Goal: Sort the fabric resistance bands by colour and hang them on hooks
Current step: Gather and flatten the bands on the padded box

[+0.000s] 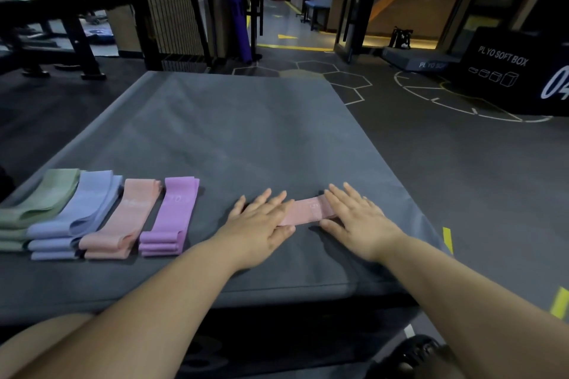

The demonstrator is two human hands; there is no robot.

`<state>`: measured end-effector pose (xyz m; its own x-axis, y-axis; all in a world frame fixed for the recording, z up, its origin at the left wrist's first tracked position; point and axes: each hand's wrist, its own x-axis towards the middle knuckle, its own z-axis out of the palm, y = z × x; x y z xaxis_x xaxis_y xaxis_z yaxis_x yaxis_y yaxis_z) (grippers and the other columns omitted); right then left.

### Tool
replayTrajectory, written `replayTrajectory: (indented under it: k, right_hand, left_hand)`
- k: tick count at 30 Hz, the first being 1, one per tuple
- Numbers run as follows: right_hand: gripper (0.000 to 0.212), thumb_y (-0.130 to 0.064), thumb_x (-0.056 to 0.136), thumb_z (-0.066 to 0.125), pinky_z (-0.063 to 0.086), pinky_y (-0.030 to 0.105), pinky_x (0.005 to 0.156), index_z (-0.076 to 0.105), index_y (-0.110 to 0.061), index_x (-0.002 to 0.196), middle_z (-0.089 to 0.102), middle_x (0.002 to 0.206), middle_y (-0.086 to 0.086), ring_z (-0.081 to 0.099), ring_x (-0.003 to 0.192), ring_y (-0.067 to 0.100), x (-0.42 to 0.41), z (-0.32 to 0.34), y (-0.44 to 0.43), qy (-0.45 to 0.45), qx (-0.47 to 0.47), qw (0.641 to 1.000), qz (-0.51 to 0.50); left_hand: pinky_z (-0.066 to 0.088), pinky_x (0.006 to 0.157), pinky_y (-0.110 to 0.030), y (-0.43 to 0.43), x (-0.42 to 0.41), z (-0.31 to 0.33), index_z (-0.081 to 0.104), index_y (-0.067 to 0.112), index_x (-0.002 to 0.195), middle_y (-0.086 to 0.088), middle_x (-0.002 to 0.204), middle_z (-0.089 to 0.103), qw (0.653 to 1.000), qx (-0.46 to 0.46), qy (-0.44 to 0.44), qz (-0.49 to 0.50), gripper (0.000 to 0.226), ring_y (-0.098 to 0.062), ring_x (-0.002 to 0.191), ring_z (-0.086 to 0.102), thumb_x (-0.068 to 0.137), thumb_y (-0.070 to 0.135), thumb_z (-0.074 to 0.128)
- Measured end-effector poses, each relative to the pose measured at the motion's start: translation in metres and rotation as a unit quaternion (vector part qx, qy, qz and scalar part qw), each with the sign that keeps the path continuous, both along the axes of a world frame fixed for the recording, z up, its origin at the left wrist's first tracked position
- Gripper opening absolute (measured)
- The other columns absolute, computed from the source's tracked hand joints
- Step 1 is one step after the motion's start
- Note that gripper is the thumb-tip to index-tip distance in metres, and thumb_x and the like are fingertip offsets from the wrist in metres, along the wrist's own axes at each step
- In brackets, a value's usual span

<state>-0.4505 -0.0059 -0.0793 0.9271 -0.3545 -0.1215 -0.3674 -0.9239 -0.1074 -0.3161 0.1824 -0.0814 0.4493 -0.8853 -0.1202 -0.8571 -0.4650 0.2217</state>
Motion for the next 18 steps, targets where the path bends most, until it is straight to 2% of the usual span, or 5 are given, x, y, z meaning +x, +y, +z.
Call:
replayTrajectory:
  k: [7,10,12,16,18]
  right_hand:
    - [0.104,-0.079,0.069,-0.005,-0.006,0.037,0.122,-0.007,-0.022,0.156,-0.012,0.163,-0.009,-0.017,0.149,0.013,-0.0006,0.0008,0.0011,0.048,-0.014,0.999,-0.003]
    - [0.082,-0.068,0.093,0.014,-0.006,0.039,0.122,-0.007,-0.02,0.156,-0.011,0.164,-0.008,-0.015,0.15,0.013,0.0005,-0.0014,0.0003,0.053,-0.033,0.998,-0.002]
    - [0.078,-0.065,0.097,0.018,-0.005,0.039,0.122,-0.007,-0.02,0.156,-0.01,0.164,-0.007,-0.014,0.15,0.013,0.0008,-0.0027,-0.0001,0.049,-0.034,0.998,-0.005]
    - [0.118,-0.091,0.061,-0.015,-0.005,0.04,0.122,-0.007,-0.021,0.156,-0.009,0.164,-0.008,-0.013,0.15,0.013,0.0013,-0.0042,-0.0009,0.052,-0.02,0.998,-0.007]
    - [0.106,-0.086,0.071,-0.007,-0.006,0.039,0.122,-0.007,-0.022,0.156,-0.009,0.164,-0.009,-0.013,0.15,0.012,0.0014,-0.0048,-0.0015,0.049,-0.017,0.999,-0.011]
  left_hand:
    - [-0.009,0.12,-0.045,0.0006,0.0007,-0.0021,-0.002,0.029,0.155,0.015,0.161,-0.01,0.999,0.031,-0.019,-0.004,0.061,-0.008,0.147,-0.014,0.102,0.051,0.018]
    - [-0.009,0.12,-0.045,0.0002,0.0012,-0.003,-0.004,0.028,0.154,0.015,0.161,-0.011,0.999,0.039,-0.024,-0.005,0.061,-0.007,0.147,-0.014,0.102,0.051,0.019]
    - [-0.01,0.119,-0.045,0.0001,0.0014,-0.0034,-0.006,0.028,0.154,0.015,0.161,-0.012,0.999,0.046,-0.026,-0.007,0.062,-0.008,0.147,-0.015,0.102,0.051,0.019]
    - [-0.011,0.119,-0.046,-0.0002,0.0017,-0.0035,-0.007,0.027,0.154,0.015,0.16,-0.013,0.998,0.053,-0.026,-0.009,0.063,-0.01,0.147,-0.017,0.102,0.052,0.019]
    - [-0.011,0.119,-0.046,-0.0002,0.0014,-0.003,-0.007,0.027,0.154,0.015,0.16,-0.013,0.998,0.054,-0.024,-0.009,0.063,-0.01,0.147,-0.017,0.102,0.051,0.019]
